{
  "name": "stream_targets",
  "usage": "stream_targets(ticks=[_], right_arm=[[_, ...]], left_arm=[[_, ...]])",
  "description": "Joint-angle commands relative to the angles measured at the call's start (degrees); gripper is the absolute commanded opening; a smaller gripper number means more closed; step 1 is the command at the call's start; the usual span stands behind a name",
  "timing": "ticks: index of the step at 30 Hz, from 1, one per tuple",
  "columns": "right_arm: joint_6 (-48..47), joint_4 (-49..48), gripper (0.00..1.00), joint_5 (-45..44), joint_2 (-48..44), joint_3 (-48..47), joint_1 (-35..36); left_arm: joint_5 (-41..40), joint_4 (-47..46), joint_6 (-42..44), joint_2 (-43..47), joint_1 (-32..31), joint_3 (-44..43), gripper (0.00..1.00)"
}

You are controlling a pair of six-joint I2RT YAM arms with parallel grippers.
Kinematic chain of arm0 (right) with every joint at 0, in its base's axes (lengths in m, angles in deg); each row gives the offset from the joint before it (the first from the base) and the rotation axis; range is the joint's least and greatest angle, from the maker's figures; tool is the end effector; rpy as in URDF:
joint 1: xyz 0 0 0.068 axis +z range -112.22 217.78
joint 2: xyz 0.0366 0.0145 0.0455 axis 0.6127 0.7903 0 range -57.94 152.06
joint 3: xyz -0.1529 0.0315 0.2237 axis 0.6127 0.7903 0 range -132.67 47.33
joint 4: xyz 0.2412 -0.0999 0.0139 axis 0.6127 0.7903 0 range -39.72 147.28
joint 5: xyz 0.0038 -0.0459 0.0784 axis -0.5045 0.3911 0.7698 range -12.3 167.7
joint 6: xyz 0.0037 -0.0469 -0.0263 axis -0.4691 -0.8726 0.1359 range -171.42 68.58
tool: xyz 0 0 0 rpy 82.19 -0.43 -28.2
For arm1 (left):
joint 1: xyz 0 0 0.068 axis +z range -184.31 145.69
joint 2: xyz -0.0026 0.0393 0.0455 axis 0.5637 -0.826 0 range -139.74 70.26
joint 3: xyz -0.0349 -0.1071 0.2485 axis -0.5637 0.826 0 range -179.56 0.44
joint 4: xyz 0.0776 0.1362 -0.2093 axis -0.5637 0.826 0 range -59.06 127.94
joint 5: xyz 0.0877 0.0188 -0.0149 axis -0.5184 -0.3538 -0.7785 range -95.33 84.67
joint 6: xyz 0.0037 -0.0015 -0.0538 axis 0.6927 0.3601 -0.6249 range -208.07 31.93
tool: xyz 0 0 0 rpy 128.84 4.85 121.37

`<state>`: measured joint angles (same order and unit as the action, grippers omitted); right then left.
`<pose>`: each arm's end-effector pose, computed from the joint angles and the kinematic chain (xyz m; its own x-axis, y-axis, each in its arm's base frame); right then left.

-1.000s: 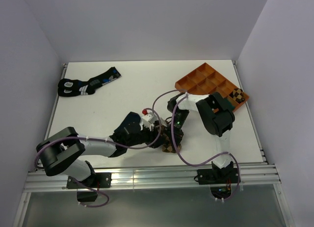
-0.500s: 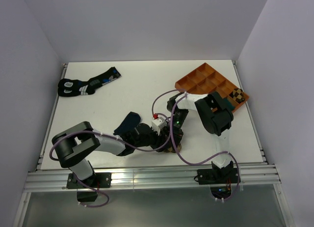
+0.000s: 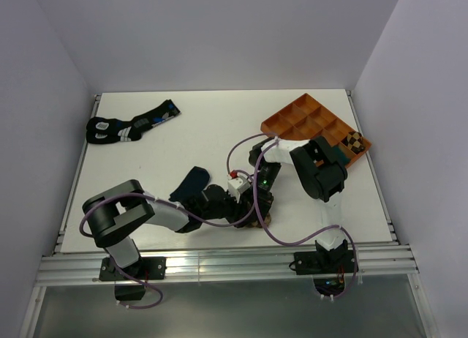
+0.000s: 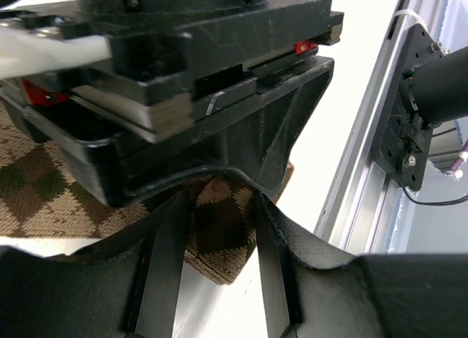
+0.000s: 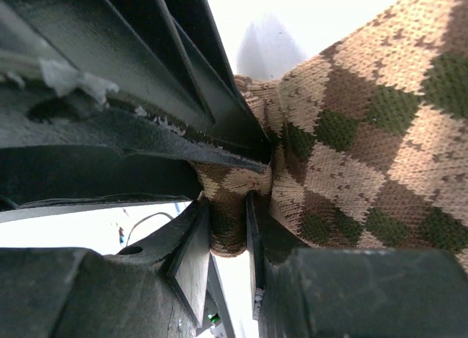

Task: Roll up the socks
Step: Roll the sock at the center of the board.

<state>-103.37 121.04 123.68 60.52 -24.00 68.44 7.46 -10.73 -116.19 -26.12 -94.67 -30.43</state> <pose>0.2539 0.1802 0.1196 -0.4174 -0.8836 -0.2121 -0.6388 0.1194 0.7601 0.1440 -0.2690 0.1338 -0.6230 0.1655 -0.7645 0.7417 0.4356 -0.5101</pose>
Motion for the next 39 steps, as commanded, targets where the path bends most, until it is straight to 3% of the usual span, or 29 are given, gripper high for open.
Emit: stream_targets(ticks=[1,13,17,23,25,34,39], right_arm=[[1.1,-5.0,0.2,-3.8,1.0,-1.2,-0.8],[3.5,-6.6,0.21,-4.4,1.4,-1.7,-0.9],[4.3,-7.0,0.22,-4.1,1.3,-2.0,-0.9],[5.6,-7.7,0.24,-3.3,0.6,-1.7,-0.9],[5.8,-7.8,0.28,-3.3,-0.2,-1.5,-0.9],[7.6,-5.6,0.45,-2.1,-5.2,-7.7,-6.2],[14.8,-12.6,0.48,-4.2,-3.8,-10.8,-9.5]], left_arm=[[4.5,-2.0,0.1,-1.4,-1.2,1.2,0.47],[8.3,-1.2,0.1,-2.9,-1.2,1.4,0.46],[8.1,0.0,0.1,-4.4,-1.2,0.6,0.41],[7.8,1.0,0.0,-6.2,-1.2,-0.4,0.07],[7.8,1.3,0.2,-6.3,-1.2,-0.6,0.0],[7.9,-1.7,-1.0,-7.2,-1.2,1.4,0.0],[8.4,-4.4,-1.4,-6.8,-1.2,3.4,0.0]])
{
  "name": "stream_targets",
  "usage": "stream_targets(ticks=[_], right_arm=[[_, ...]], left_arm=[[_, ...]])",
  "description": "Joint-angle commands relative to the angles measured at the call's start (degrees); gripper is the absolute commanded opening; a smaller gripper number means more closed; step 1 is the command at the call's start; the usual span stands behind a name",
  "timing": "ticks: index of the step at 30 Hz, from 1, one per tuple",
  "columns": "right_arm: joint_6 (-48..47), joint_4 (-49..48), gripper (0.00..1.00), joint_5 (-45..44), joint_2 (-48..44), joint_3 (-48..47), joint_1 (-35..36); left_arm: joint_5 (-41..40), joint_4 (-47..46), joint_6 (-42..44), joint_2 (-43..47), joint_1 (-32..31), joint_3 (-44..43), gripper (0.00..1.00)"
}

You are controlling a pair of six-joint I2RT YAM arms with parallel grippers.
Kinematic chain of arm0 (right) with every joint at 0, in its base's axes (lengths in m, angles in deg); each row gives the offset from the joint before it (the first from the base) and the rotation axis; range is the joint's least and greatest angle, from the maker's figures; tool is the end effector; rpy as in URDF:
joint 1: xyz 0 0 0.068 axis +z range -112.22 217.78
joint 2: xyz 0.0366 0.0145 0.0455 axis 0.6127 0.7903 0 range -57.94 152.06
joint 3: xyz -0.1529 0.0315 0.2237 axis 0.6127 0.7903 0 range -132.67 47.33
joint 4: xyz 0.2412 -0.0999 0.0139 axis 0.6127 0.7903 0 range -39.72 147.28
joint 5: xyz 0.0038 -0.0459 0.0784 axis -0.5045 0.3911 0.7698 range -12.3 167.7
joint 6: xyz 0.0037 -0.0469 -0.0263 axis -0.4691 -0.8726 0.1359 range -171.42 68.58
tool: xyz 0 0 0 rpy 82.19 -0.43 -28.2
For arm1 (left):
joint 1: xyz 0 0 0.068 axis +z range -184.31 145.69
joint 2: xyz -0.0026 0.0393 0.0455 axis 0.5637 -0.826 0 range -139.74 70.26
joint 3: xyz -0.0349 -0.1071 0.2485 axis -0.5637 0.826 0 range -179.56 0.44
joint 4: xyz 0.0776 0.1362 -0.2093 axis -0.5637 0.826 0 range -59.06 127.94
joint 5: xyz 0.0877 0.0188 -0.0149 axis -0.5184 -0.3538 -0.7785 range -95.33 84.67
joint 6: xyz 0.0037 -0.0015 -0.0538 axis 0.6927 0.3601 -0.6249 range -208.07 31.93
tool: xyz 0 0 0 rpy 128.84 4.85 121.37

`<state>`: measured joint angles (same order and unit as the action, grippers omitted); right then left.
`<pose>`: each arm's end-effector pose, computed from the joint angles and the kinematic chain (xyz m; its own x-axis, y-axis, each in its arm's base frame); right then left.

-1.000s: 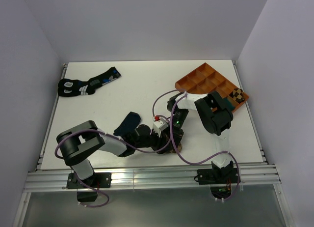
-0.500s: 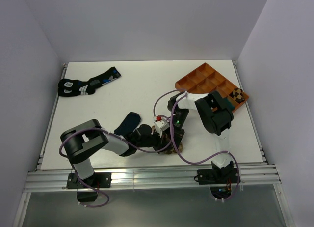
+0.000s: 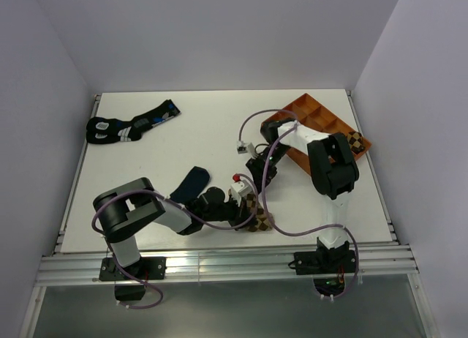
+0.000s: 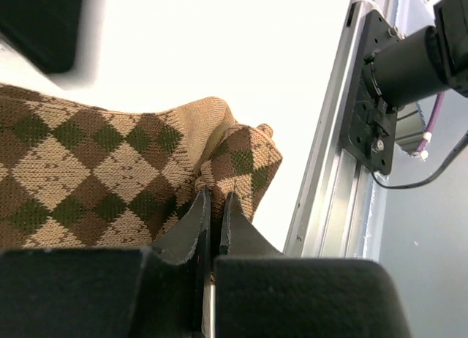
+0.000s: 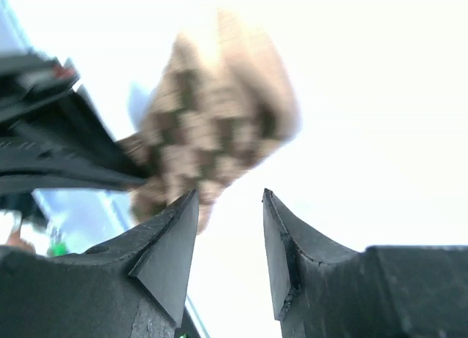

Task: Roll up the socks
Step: Roll the sock at the center of the board.

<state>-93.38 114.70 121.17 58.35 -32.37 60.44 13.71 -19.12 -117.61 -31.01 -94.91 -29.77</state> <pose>0.3139 0.1575 0.1543 -0.5678 -0.7628 -0.3094 -0.7234 0.2829 0.6298 0.1413 -0.2744 0.1216 -0.6328 0.1737 -0.7545 0.7598 0.3267 -0.5621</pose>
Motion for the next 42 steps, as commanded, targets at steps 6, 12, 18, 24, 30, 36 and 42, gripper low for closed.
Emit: stream_targets(ticks=[6,12,18,24,30,36,42], right_arm=[[11.7,-12.6,0.5,-5.8,1.3,-5.3,-1.3],[12.2,-15.1,0.53,-8.1,2.5,-6.5,0.3],[10.8,-13.7,0.56,-4.9,3.2,-6.6,2.0],[9.3,-12.0,0.58,-2.5,3.5,-6.0,2.2],[8.6,-10.8,0.59,-0.8,3.6,-5.8,2.5],[5.6,-6.7,0.6,4.2,3.5,-6.2,2.5],[7.8,-10.5,0.6,-0.9,1.8,-2.6,3.2]], left_arm=[[2.7,3.9,-0.2,-2.2,-0.9,2.8,0.0],[3.2,3.7,-0.3,-2.7,-0.9,2.5,0.0],[3.7,3.7,-0.4,-3.6,-0.9,1.8,0.0],[3.9,4.4,-0.3,-4.0,-0.9,1.2,0.0],[3.9,4.5,-0.3,-4.1,-0.9,1.0,0.0],[4.0,5.1,-0.2,-4.1,-0.9,1.0,0.0],[3.7,5.2,-0.2,-4.2,-0.9,0.9,0.0]])
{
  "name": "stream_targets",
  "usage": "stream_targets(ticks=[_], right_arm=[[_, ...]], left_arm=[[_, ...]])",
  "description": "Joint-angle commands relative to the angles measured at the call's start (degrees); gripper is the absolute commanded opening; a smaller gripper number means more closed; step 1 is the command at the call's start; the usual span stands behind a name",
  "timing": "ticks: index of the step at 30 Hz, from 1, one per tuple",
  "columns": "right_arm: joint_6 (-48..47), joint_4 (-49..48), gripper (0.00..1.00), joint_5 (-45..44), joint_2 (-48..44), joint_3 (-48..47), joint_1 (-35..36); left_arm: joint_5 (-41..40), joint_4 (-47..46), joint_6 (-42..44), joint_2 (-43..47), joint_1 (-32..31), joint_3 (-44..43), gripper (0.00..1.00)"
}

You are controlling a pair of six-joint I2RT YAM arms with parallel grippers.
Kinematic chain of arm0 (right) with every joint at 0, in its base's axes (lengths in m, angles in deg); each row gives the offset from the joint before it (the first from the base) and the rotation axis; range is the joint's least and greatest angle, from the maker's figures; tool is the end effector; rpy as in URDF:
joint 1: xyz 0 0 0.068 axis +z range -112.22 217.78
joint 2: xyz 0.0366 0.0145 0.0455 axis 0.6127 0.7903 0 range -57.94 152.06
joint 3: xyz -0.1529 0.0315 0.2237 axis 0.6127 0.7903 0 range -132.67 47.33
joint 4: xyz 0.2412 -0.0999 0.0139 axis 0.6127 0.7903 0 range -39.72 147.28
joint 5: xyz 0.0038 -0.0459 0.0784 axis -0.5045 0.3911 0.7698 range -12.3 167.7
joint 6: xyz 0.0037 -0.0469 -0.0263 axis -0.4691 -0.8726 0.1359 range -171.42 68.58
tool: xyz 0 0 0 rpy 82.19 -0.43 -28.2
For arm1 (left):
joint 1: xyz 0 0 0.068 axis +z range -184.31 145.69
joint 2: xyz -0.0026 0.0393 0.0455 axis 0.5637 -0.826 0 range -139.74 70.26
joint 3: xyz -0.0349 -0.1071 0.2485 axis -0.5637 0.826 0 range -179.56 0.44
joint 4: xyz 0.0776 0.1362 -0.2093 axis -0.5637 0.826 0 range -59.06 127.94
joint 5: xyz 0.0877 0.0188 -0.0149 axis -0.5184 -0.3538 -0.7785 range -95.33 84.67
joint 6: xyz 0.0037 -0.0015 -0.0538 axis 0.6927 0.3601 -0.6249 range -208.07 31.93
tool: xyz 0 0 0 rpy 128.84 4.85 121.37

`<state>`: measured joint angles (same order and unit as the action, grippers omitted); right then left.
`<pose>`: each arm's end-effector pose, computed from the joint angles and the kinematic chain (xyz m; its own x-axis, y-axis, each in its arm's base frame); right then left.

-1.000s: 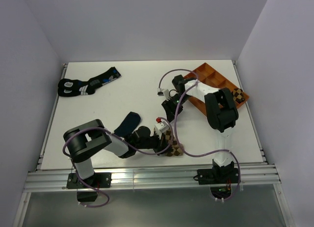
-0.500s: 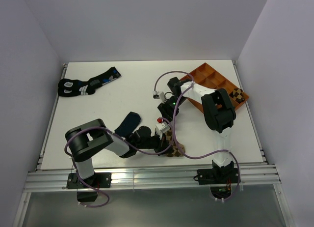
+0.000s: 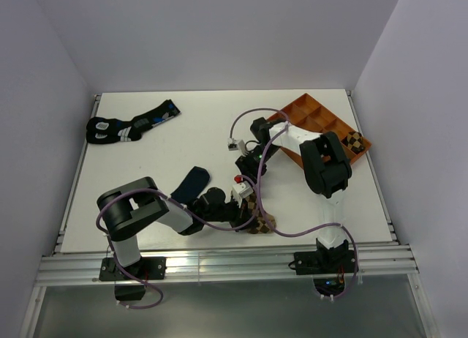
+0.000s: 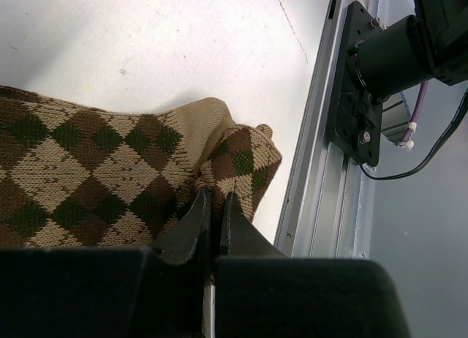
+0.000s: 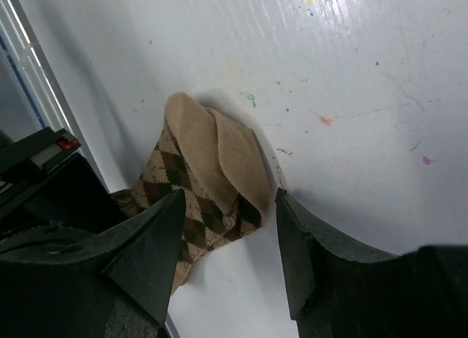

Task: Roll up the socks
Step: Roll the sock at the center of the board.

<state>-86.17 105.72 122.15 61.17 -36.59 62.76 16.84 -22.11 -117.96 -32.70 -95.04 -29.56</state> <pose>0.3359 0.1839 0.1526 -0.5770 -0.7177 -0.3900 -0.7586 0.2938 0.5816 0.1393 -0.2761 0.1177 -0.6334 0.1862 -0.7511 0.7678 0.2721 -0.5800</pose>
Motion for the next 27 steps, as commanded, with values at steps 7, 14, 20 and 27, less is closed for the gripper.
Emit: stream_targets(ticks=[7,14,20,27], right_arm=[[4.1,-7.4,0.59,-8.5,-2.7,4.3,2.4],[5.7,-9.5,0.15,-11.6,-3.3,5.1,2.9],[7.4,-13.8,0.05,-15.0,-7.0,7.5,1.3],[8.3,-16.8,0.03,-18.5,-10.0,8.5,-0.7]], left_arm=[[0.5,8.4,0.1,-2.9,-0.8,0.4,0.0],[0.2,9.0,-1.0,-1.8,-0.8,0.7,0.0],[0.3,11.0,-2.8,1.0,-0.8,1.3,0.0],[2.3,12.9,-4.6,0.9,-0.8,2.0,0.0]])
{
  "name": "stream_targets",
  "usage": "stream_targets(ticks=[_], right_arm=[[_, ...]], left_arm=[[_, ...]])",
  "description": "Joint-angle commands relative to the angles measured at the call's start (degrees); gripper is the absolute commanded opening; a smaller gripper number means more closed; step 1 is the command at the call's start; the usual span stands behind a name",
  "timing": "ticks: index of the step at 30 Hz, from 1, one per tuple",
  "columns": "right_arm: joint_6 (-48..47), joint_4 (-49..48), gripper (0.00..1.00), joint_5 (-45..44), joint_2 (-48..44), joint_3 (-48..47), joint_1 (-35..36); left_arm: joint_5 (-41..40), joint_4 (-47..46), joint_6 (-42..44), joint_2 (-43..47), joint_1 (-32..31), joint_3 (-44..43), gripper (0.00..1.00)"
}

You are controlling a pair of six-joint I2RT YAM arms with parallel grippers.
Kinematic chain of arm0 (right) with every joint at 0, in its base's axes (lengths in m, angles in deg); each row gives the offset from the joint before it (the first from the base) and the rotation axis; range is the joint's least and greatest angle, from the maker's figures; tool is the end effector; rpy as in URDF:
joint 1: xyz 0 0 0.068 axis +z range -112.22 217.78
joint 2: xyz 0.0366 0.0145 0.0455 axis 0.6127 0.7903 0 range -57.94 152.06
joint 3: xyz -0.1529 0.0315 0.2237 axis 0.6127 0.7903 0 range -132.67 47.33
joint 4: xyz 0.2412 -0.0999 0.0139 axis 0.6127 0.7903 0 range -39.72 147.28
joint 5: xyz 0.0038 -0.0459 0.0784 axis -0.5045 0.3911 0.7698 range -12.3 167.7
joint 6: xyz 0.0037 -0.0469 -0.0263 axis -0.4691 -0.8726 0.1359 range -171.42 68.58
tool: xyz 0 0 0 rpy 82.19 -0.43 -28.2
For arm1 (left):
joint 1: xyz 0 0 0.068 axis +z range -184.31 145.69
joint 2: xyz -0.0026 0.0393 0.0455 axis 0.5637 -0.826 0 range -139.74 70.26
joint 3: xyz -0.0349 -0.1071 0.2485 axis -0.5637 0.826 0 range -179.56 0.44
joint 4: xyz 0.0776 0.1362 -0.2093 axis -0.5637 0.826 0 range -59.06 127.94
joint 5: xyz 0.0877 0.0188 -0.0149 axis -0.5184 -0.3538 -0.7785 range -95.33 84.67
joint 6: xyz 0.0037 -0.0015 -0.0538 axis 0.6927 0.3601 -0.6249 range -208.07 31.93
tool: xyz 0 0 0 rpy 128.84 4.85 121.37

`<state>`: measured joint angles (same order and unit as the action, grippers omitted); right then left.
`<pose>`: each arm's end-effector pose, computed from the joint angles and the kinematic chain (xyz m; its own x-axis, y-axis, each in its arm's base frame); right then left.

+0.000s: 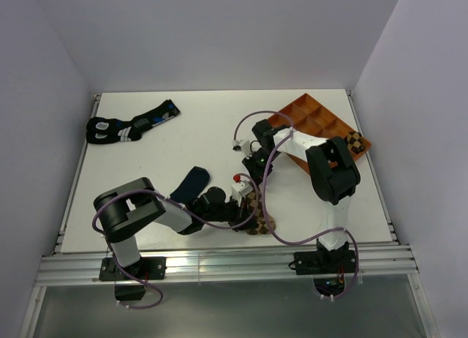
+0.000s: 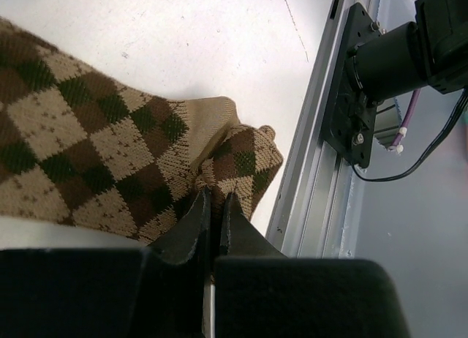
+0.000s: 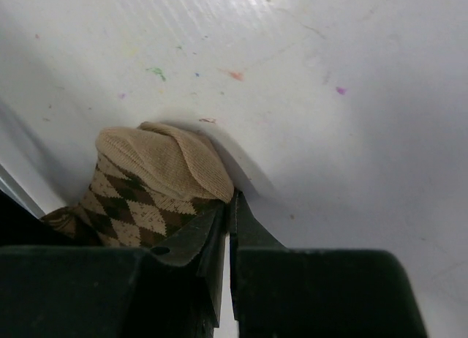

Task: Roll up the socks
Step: Roll the sock at the center of the board.

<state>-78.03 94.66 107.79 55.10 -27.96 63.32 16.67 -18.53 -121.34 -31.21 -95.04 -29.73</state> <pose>0.3245 0.1748 0.1501 -0.6044 -0.7183 -0.3447 -0.7892 0.4804 0.3826 0.1386 -0.2746 0.1196 -0.6890 0.1890 -0.6997 0.7186 0.3032 -0.6258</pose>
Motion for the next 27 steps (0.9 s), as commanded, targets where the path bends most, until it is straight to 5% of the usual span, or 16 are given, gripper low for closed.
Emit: stream_targets(ticks=[1,27], right_arm=[[0.4,-6.2,0.03,-4.6,-4.1,-0.2,-1.3],[2.4,-12.5,0.1,-9.0,-5.7,3.5,-3.6]], left_arm=[[2.3,9.7,-1.3,-0.8,-0.8,2.0,0.0],[15.2,10.4,-12.2,-15.2,9.0,-3.1,0.0]])
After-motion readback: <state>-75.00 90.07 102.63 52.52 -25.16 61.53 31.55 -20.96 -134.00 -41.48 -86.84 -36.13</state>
